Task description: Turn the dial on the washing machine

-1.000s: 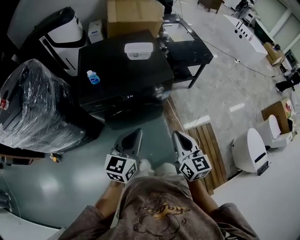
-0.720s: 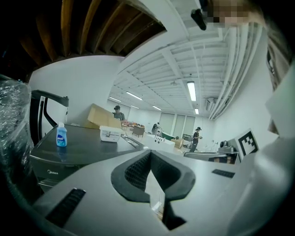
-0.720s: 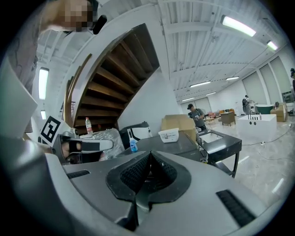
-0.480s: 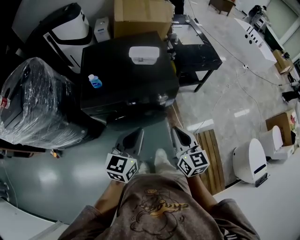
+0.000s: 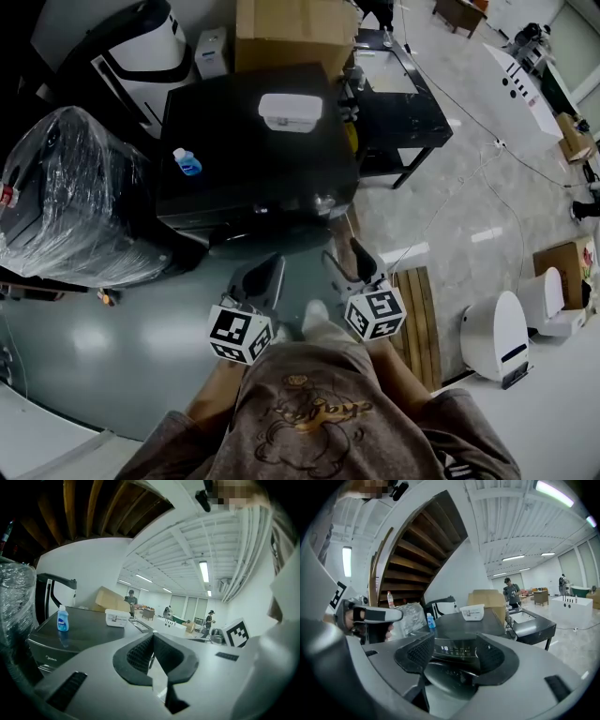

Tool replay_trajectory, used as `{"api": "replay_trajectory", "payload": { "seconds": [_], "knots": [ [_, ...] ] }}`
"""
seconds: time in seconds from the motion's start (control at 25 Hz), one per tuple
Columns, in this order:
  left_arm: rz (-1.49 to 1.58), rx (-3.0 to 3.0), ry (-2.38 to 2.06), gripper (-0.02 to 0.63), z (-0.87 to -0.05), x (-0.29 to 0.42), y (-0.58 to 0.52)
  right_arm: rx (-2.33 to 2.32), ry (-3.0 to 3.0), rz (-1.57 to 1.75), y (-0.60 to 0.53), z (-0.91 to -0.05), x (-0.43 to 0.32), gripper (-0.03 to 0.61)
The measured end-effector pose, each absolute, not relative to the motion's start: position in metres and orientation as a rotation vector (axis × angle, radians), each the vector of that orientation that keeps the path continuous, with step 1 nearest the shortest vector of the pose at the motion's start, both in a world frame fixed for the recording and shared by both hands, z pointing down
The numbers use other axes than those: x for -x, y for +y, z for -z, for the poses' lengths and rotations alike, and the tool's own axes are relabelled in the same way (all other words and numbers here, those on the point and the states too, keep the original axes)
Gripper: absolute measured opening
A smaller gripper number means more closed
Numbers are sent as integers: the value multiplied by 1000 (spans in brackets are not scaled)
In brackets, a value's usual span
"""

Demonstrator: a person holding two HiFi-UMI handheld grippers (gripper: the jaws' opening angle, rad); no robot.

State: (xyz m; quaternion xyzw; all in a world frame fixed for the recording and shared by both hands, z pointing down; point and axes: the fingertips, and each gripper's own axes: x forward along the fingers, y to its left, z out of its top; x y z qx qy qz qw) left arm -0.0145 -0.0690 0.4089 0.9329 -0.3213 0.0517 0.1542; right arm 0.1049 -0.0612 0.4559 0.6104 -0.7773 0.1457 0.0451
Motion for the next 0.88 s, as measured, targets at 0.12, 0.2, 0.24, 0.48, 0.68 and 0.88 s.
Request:
{"api": "replay_trajectory", "payload": {
  "seconds": [0.12,0.2,0.24,0.48,0.68,0.88],
  "knots": [
    [-160,-2671,-926,0,-411,11,-71,-1839,-2305,-378,-75,-469,-109,267],
    [-162,-2662,-937,0,-414,11,-73,-1810,-2274,-365,-86,-481,-110,270],
    [-162,-2657,-941,0,-416,11,-73,-1796,-2263,-368,-91,-488,-111,272],
    [-159,-2615,-962,0,-426,11,-80,-1777,-2153,-425,-124,-533,-129,272],
    [-170,-2599,-979,0,-433,13,-83,-1793,-2041,-476,-152,-576,-149,272],
    [-191,-2587,-999,0,-440,19,-87,-1714,-1999,-452,-177,-600,-147,272]
  ]
}}
